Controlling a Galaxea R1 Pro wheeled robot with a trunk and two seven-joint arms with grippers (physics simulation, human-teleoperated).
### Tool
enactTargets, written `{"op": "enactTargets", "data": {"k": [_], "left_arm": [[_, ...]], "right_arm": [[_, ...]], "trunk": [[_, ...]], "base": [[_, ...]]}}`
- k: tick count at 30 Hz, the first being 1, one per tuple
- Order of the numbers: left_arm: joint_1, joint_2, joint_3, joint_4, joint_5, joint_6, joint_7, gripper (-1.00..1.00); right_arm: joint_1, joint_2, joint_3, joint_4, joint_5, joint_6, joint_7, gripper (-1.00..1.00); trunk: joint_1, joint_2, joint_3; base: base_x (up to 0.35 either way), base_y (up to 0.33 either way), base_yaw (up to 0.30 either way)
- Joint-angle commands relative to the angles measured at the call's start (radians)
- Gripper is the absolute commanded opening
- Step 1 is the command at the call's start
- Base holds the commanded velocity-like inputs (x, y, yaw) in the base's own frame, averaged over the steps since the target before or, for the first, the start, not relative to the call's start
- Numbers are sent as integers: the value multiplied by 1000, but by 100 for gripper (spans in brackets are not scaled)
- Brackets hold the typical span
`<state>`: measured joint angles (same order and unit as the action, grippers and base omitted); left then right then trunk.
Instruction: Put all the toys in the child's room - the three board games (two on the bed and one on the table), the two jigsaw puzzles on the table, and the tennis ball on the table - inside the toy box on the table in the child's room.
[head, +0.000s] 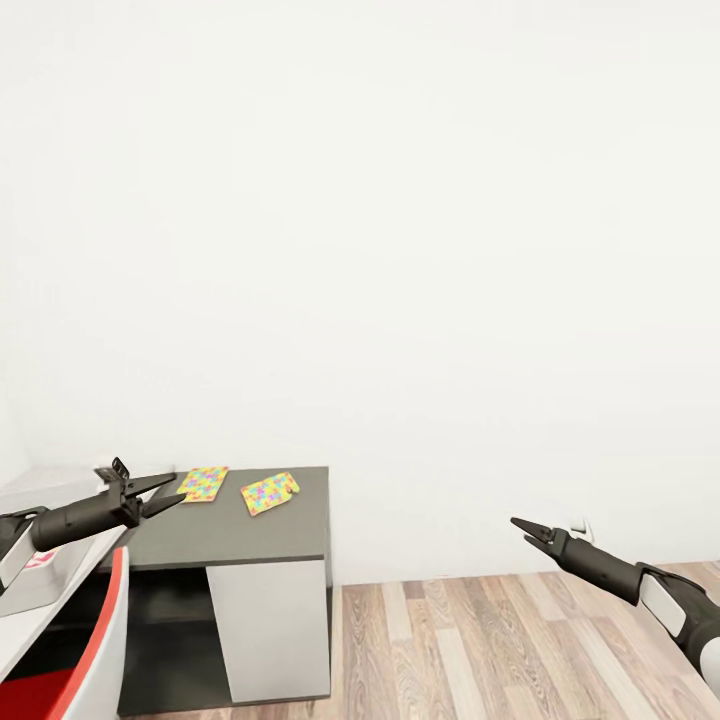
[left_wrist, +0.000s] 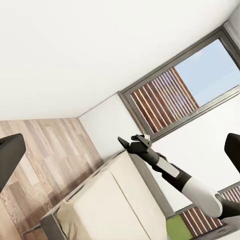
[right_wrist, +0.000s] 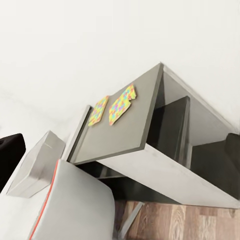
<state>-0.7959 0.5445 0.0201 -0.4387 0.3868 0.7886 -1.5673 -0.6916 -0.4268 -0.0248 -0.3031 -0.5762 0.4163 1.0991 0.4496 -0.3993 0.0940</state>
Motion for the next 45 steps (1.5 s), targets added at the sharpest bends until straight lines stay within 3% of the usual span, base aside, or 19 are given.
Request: {"op": "enactTargets", "data": {"k": [1,15,21,28,33,37,41,45], "left_arm": [[0,0,0,0,0,11,-4,100],[0,0,-1,0,0,10,-4,100],[0,0,-1,0,-1,9,-4,100],[0,-1,-1,0,-5,10,-4,100],[0,0,4,-4,-9,14,-4,100],[-1,0,7,-5,-10,16,29,100],[-4,-5,7,-6,-7,18,95,100],[-15,-40,7,-10,-5,23,198,100]], "right_arm": [[-1,0,-3,0,-3,9,3,100],[0,4,-2,-1,-2,-16,3,100],[-1,10,-1,-4,5,-46,-37,100],[-1,16,1,-33,11,-53,-256,100],[-1,45,2,-76,8,-46,-531,100],[0,54,2,-133,8,-43,-703,100],[0,57,5,-159,11,-47,-790,100],[0,58,6,-178,12,-52,-818,100]], "trunk": [[0,-1,0],[0,-1,-1],[0,-1,-1],[0,-1,-1],[0,-1,-1],[0,-1,-1],[0,-1,-1],[0,-1,-1]], "base": [[9,-9,0],[1,-1,0],[0,0,0],[0,0,0],[0,0,0],[0,0,0],[0,0,0],[0,0,0]]}}
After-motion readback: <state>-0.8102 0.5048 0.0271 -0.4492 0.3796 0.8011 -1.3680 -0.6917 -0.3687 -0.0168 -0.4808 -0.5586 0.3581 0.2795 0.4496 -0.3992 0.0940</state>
